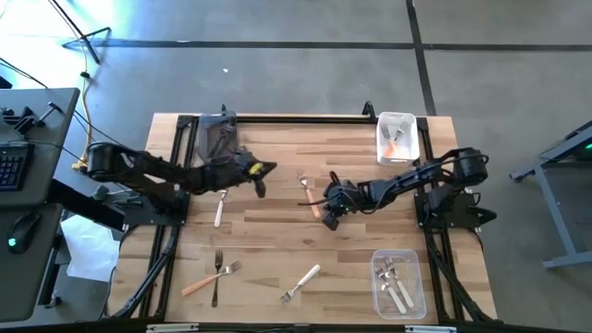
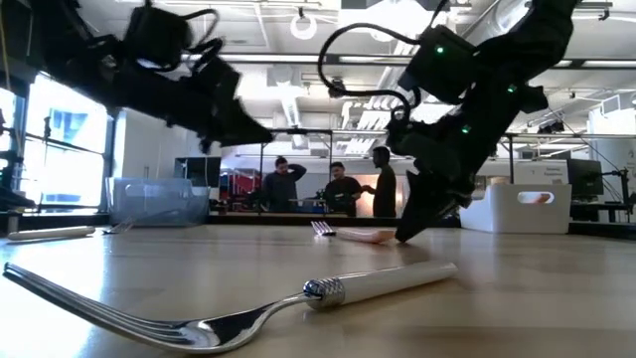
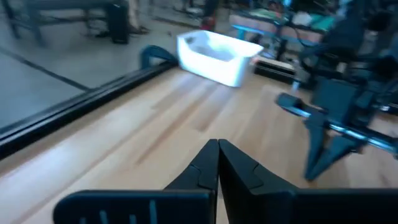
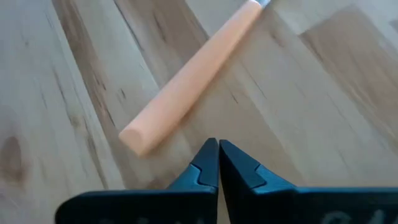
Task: Sort silverware by color (type)
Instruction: Put the top orange fork into the white bin
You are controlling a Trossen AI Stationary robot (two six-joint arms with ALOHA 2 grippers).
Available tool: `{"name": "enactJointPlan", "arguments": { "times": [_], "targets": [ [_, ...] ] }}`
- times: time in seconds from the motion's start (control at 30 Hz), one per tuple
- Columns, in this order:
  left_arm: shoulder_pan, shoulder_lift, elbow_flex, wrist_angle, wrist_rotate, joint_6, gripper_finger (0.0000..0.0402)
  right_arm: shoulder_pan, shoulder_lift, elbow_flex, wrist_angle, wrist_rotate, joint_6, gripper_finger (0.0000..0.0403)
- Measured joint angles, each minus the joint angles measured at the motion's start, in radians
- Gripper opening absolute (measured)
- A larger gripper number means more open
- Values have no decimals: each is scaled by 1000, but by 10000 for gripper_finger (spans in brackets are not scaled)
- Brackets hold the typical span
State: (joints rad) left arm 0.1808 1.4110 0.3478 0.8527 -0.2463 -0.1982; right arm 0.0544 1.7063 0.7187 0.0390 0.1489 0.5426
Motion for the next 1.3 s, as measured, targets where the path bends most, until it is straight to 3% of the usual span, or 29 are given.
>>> {"name": "enactJointPlan", "arguments": {
  "times": [0.37, 0.47, 0.6, 0.83, 1.03, 1.3],
  "targets": [
    [96, -6, -166, 312, -61, 46, 0, 45, 95, 184, -18, -89, 98, 0],
    [130, -2, -192, 386, -84, 57, 0, 37, 90, 293, -155, -70, 153, 0],
    [173, -2, -210, 433, -80, 60, 0, -9, 97, 479, -417, 30, 232, 6],
    [188, -2, -237, 428, -72, 62, 0, -66, 208, 669, -615, 168, 355, 93],
    [188, -2, -244, 430, -71, 62, 0, -115, 345, 781, -742, 105, 492, 166],
    [186, -2, -244, 428, -50, 61, 0, -141, 427, 845, -783, 76, 533, 171]
  ]
}}
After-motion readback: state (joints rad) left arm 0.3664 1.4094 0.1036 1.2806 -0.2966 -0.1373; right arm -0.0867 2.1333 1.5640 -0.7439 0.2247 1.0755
